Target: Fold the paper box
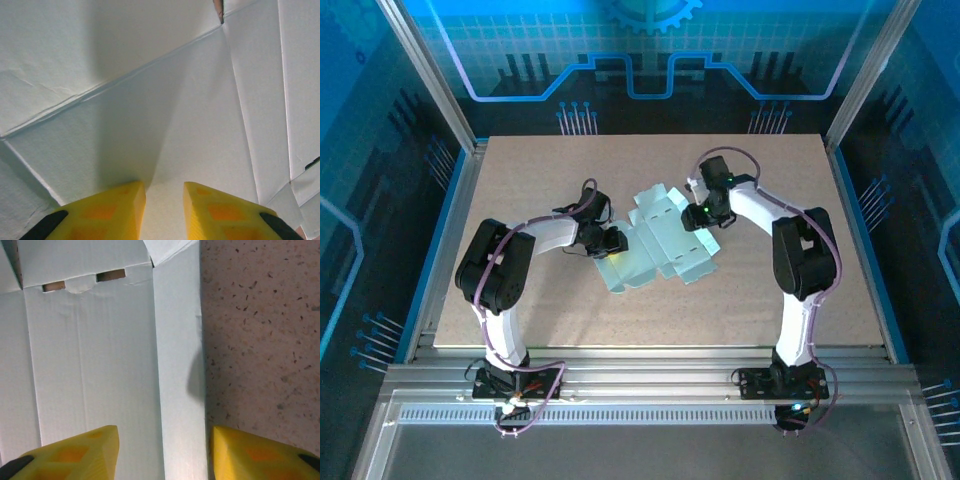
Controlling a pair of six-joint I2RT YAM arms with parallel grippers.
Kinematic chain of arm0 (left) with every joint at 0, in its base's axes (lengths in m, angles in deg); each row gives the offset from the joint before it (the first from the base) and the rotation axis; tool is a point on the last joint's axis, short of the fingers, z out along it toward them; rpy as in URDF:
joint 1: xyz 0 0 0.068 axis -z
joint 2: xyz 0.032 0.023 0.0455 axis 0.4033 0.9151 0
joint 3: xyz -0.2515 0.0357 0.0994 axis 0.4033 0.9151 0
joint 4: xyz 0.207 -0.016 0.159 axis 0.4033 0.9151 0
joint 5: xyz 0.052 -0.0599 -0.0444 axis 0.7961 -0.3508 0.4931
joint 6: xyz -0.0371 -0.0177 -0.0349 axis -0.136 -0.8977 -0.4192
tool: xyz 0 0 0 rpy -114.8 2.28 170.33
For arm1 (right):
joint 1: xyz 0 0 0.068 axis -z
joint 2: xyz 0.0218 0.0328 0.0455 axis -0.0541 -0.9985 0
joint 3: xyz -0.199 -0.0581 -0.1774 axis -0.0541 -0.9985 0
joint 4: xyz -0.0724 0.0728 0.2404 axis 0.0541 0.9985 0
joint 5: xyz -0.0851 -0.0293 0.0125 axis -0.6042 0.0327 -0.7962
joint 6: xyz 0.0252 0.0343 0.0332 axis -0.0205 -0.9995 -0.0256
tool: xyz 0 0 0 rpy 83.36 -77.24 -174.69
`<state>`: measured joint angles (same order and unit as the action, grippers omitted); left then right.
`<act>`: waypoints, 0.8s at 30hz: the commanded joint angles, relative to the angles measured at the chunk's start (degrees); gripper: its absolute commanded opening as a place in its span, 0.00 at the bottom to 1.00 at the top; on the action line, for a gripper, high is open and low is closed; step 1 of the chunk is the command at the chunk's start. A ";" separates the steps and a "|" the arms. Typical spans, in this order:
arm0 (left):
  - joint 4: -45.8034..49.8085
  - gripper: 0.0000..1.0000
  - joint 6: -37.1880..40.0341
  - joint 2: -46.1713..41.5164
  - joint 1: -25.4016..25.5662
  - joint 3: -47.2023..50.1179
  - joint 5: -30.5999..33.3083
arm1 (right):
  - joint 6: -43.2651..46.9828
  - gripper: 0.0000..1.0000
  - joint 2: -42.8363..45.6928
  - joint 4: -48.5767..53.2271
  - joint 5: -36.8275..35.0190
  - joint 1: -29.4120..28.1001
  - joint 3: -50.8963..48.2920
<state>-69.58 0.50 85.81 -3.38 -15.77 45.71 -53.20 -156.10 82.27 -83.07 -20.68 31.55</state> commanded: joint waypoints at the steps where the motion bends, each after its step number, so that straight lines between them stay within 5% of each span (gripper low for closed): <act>1: 4.47 0.29 1.19 -0.19 -0.31 0.74 1.45 | 0.89 0.41 -1.96 0.65 4.16 1.54 1.03; 6: 4.82 0.29 1.50 -0.70 -0.32 0.75 1.86 | 0.76 0.14 -1.63 0.58 2.62 1.75 0.78; 11: 4.91 0.29 1.63 -1.30 -0.27 0.56 1.74 | 2.13 0.05 0.00 0.30 -5.64 -0.41 -0.85; 20: 4.47 0.29 1.35 -0.89 -0.26 0.50 1.18 | 8.26 0.00 0.42 -6.70 -43.54 -12.03 -6.14; 24: 4.24 0.29 1.25 -0.80 -0.25 0.54 0.69 | 10.98 0.00 -1.22 -10.27 -52.76 -15.30 -7.00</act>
<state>-69.14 0.76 85.57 -3.36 -15.77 45.82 -46.12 -155.79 74.90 -119.94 -35.15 25.69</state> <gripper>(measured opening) 0.287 0.055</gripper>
